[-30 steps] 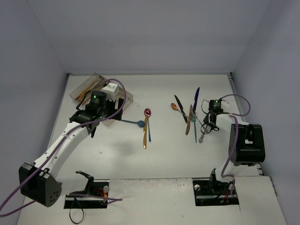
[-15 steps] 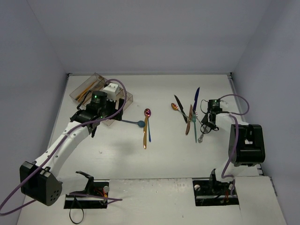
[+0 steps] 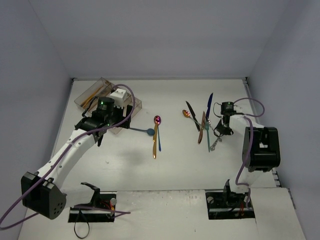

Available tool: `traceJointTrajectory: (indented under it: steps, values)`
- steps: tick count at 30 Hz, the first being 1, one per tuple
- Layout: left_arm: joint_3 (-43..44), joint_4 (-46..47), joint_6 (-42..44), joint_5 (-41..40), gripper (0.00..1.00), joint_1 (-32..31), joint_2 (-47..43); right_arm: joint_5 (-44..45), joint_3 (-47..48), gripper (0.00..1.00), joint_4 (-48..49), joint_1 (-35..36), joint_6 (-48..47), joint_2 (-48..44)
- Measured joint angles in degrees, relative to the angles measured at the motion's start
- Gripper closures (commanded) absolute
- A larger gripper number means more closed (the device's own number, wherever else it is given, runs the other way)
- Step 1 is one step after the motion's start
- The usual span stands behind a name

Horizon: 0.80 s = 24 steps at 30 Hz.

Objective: Sort the eating utensils into containers

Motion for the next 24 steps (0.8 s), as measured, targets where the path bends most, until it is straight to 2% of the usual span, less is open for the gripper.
traceJointTrajectory:
  steps: [7,12,17,24]
  values:
    - [0.0,0.07,0.07,0.61,0.24,0.0,0.0,0.04,1.77,1.0,-0.98,0.0,-0.47,1.06]
    - [0.0,1.4,-0.79,4.84,0.24,-0.16,0.72,0.0,1.95,1.0,-3.45,0.79,-0.76,-0.6]
    - [0.11,4.72,-5.41,11.79,0.24,-3.09,2.41,-1.75,4.7,1.0,-5.45,5.77,-1.67,-8.55]
    - [2.57,12.61,-13.94,17.48,0.24,-12.2,4.91,-7.83,7.05,1.0,-0.99,16.02,-0.7,-22.77]
